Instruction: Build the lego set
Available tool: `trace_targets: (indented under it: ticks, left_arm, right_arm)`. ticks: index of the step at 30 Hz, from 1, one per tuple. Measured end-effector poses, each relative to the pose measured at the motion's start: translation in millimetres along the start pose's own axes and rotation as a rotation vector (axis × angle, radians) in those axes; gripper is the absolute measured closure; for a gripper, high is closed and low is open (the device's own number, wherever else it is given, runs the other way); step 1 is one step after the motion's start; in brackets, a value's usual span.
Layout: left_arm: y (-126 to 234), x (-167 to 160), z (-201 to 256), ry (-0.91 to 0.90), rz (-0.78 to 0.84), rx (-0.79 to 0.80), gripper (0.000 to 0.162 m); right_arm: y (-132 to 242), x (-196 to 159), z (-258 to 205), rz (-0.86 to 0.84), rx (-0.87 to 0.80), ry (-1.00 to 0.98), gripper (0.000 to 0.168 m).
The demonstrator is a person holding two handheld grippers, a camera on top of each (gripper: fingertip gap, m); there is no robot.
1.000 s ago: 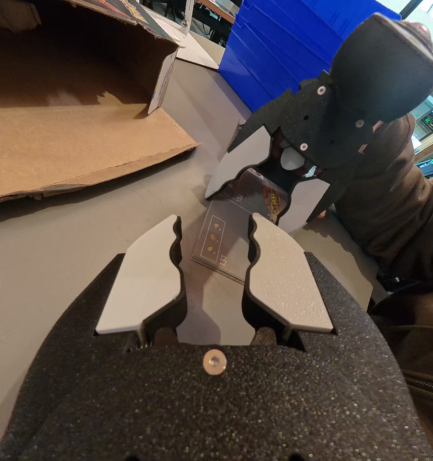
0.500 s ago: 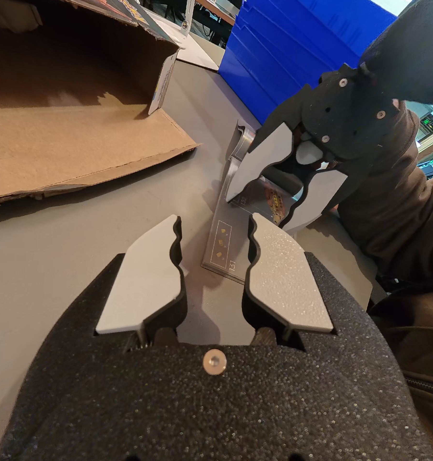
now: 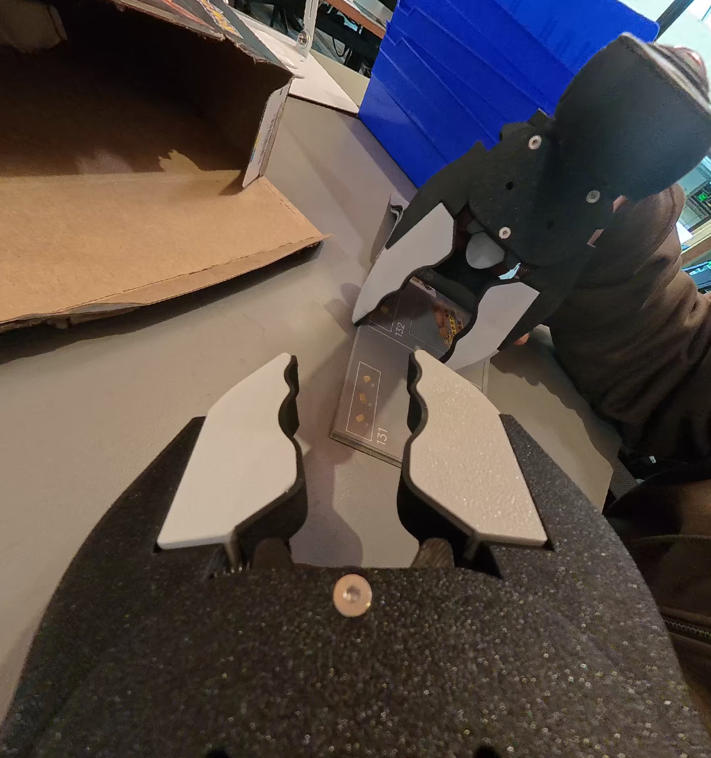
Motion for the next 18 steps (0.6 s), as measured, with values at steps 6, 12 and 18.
trace_targets:
  ticks: [6, 12, 18]
  left_arm:
    - [0.1, 0.1, 0.1, 0.000, -0.001, -0.001, 0.111]
    - [0.0, -0.2, 0.2, -0.001, -0.003, -0.001, 0.111]
    - [-0.4, -0.7, 0.6, -0.005, -0.008, -0.001, 0.111]
  right_arm:
    - [6.4, -0.2, -2.2, 0.018, -0.001, 0.014, 0.105]
    - [11.2, -1.9, -3.7, 0.033, 0.001, 0.022, 0.108]
    - [14.1, -3.6, -5.0, 0.045, 0.007, 0.028, 0.111]
Point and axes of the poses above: each gripper's, where its closed fingertips meet, y back along the fingers, x out of its top, z = x × y across the jaws, the point moved 3 cm from there along y, back along the fingers, and after that the axes turned 2 degrees about -y, right-handed, at the moved point
